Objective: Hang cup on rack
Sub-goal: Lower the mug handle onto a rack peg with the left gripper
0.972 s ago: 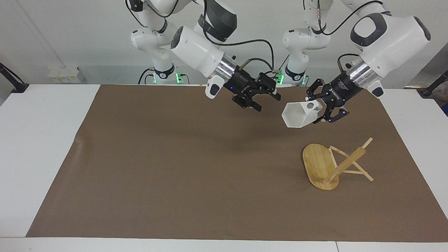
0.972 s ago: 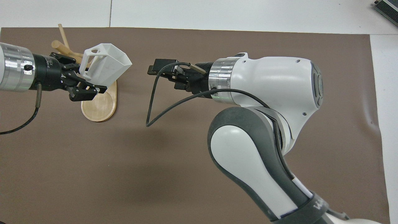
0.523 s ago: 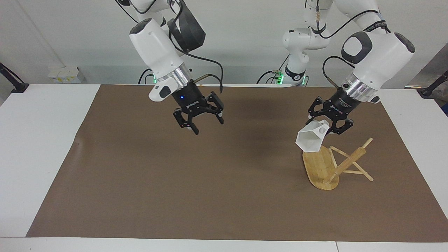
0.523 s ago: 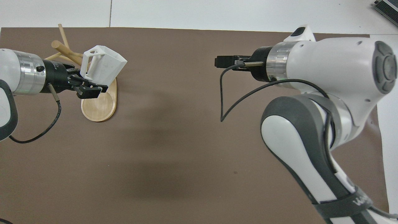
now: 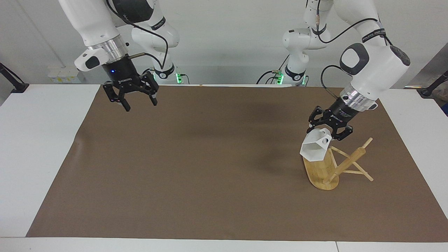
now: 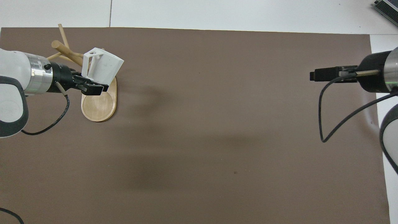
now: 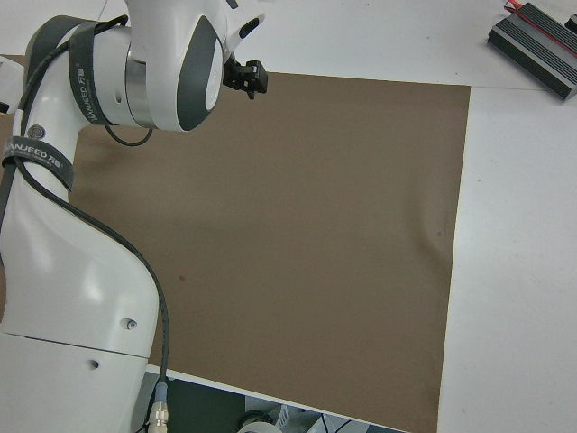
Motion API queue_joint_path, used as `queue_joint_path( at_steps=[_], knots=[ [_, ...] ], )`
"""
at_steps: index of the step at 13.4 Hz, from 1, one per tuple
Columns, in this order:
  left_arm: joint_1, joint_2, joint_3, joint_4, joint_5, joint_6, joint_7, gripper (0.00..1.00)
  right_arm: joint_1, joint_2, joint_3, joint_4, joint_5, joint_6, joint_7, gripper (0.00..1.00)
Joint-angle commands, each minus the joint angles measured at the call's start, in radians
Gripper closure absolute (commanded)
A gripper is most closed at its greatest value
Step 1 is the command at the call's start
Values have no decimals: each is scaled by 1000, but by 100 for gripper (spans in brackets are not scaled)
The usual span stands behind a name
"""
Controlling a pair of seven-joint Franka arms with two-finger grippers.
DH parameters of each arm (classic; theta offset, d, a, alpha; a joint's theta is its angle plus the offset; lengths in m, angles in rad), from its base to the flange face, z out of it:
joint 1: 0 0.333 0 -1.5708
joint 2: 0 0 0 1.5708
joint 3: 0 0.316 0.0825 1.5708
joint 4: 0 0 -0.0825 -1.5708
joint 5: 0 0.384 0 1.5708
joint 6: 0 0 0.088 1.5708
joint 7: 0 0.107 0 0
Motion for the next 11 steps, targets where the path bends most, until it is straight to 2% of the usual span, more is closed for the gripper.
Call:
queue_joint_path(
  at_steps=[1, 6, 11],
  knots=[
    [16, 10, -1, -3, 21, 23, -53, 100, -23, -19, 12, -34, -146, -34, -44, 0],
    [33, 20, 1, -6, 22, 35, -148, 100, -77, -59, 12, -127, -168, -72, -21, 0],
    [38, 19, 4, -12, 32, 34, -217, 100, -94, -43, 14, -78, -167, -156, -24, 0]
  ],
)
